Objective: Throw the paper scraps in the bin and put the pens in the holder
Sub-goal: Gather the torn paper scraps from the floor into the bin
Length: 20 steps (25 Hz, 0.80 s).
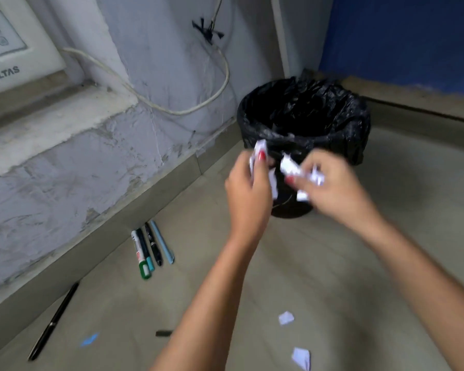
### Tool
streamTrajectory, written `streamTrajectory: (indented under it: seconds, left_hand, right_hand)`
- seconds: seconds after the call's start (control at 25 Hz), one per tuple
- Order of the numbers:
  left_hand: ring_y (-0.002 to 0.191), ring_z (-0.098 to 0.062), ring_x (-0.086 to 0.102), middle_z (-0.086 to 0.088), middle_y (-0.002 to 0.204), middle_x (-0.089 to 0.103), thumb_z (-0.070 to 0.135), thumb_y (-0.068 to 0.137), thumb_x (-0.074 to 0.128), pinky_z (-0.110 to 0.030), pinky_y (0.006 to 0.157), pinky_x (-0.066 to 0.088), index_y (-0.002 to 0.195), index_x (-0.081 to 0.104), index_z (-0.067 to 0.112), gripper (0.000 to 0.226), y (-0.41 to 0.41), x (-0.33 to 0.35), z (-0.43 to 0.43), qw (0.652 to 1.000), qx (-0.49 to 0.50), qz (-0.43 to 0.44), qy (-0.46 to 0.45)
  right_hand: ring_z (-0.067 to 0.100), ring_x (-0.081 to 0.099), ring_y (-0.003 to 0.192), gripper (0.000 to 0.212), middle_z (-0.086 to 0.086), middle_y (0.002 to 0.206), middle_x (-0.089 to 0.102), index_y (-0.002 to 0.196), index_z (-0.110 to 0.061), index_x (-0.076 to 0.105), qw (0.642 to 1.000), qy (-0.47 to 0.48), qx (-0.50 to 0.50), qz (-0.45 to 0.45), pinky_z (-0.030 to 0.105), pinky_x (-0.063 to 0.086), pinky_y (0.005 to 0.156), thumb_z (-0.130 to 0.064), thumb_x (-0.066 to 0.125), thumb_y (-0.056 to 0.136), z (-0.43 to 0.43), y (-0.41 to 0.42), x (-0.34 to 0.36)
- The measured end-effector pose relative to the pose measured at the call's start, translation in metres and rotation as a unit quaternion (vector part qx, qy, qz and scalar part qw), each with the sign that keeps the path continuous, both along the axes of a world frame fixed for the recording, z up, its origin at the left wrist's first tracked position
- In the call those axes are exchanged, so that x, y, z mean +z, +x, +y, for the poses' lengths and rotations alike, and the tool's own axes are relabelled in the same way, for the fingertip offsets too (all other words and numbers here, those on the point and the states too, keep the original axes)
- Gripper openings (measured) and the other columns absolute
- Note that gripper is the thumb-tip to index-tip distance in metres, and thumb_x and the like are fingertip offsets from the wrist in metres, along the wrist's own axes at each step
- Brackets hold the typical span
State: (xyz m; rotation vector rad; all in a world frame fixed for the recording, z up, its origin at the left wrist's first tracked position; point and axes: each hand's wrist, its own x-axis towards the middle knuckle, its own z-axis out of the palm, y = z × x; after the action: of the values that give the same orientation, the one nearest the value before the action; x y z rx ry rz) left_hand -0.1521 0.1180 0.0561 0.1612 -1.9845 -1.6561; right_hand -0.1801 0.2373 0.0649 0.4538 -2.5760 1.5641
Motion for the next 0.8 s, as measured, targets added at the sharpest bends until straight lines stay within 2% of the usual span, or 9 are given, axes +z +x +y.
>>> streamTrajectory:
  seconds: [0.12,0.2,0.28,0.36,0.48,0.6,0.64,0.72,0.8]
  left_hand:
    - [0.048,-0.003,0.04,0.008,0.049,0.039,0.022,0.094,0.047,-0.017,0.045,0.029,0.056,0.038,0.016,0.04,-0.069,0.07,0.023,0.996,-0.017,0.03,-0.082]
    - [0.065,-0.019,0.052,-0.004,0.061,0.055,0.026,0.094,0.047,-0.023,0.052,0.028,0.059,0.047,0.01,0.038,-0.114,0.078,0.026,0.982,-0.028,-0.042,-0.181]
    - [0.086,-0.037,0.057,-0.023,0.088,0.065,0.033,0.091,0.048,-0.03,0.063,0.033,0.079,0.058,-0.002,0.038,-0.149,0.067,0.019,0.951,-0.036,-0.117,-0.284]
    - [0.093,-0.039,0.059,-0.027,0.099,0.064,0.042,0.088,0.049,-0.037,0.07,0.043,0.087,0.06,-0.001,0.045,-0.161,0.057,0.012,0.928,-0.038,-0.158,-0.336]
    - [0.088,-0.032,0.058,-0.02,0.088,0.063,0.04,0.09,0.051,-0.034,0.068,0.041,0.086,0.061,0.002,0.039,-0.158,0.054,0.007,0.952,-0.019,-0.114,-0.285]
    - [0.076,-0.027,0.058,-0.012,0.075,0.059,0.048,0.091,0.046,-0.032,0.062,0.04,0.077,0.056,0.002,0.049,-0.154,0.061,0.009,0.979,-0.005,-0.09,-0.183]
    - [0.072,-0.028,0.061,-0.011,0.07,0.061,0.054,0.09,0.041,-0.035,0.064,0.045,0.075,0.059,0.001,0.058,-0.152,0.064,0.013,0.985,-0.009,-0.092,-0.149]
    - [0.064,-0.026,0.062,-0.009,0.061,0.062,0.066,0.087,0.029,-0.036,0.067,0.05,0.068,0.064,0.001,0.076,-0.144,0.069,0.021,0.988,-0.008,-0.115,-0.105]
    - [0.069,-0.025,0.063,-0.01,0.068,0.067,0.073,0.083,0.017,-0.037,0.07,0.049,0.067,0.068,0.004,0.087,-0.139,0.067,0.025,0.977,-0.006,-0.16,-0.139]
  right_hand:
    - [0.011,0.055,0.064,0.018,-0.001,0.071,0.055,0.069,-0.019,0.052,0.983,0.082,-0.114,0.12,0.024,0.031,0.05,-0.015,0.059,0.085,0.003,-0.073,0.067]
    - [0.024,0.054,0.078,0.006,0.009,0.087,0.058,0.086,-0.014,0.057,0.977,0.162,-0.121,0.068,0.025,0.032,0.053,-0.014,0.051,0.088,0.0,-0.117,0.072]
    - [0.026,0.058,0.089,0.012,0.013,0.098,0.061,0.097,-0.012,0.059,0.971,0.232,-0.053,-0.003,0.026,0.042,0.067,-0.016,0.054,0.087,0.003,-0.144,0.06]
    - [0.025,0.059,0.101,0.028,0.01,0.105,0.063,0.11,-0.011,0.061,0.969,0.247,-0.024,-0.021,0.031,0.045,0.083,-0.018,0.063,0.083,0.013,-0.151,0.049]
    - [0.018,0.064,0.087,0.018,0.006,0.093,0.067,0.093,-0.013,0.067,0.987,0.1,-0.091,0.084,0.024,0.05,0.08,-0.009,0.072,0.076,0.026,-0.134,0.037]
    - [-0.004,0.059,0.062,0.012,0.005,0.08,0.071,0.078,-0.011,0.071,0.976,0.021,-0.131,0.174,0.003,0.044,0.063,-0.001,0.07,0.074,0.032,-0.109,0.022]
    - [-0.008,0.059,0.062,0.012,0.004,0.08,0.072,0.08,-0.01,0.073,0.974,-0.001,-0.135,0.182,0.002,0.045,0.064,0.0,0.068,0.076,0.032,-0.103,0.017]
    - [-0.003,0.062,0.071,0.016,0.002,0.084,0.07,0.085,-0.008,0.072,0.961,-0.053,-0.15,0.226,0.016,0.052,0.072,0.003,0.062,0.078,0.032,-0.086,0.01]
    - [0.011,0.06,0.08,0.018,0.005,0.087,0.065,0.085,-0.004,0.068,0.939,-0.051,-0.153,0.303,0.025,0.05,0.076,0.008,0.057,0.078,0.027,-0.06,-0.006]
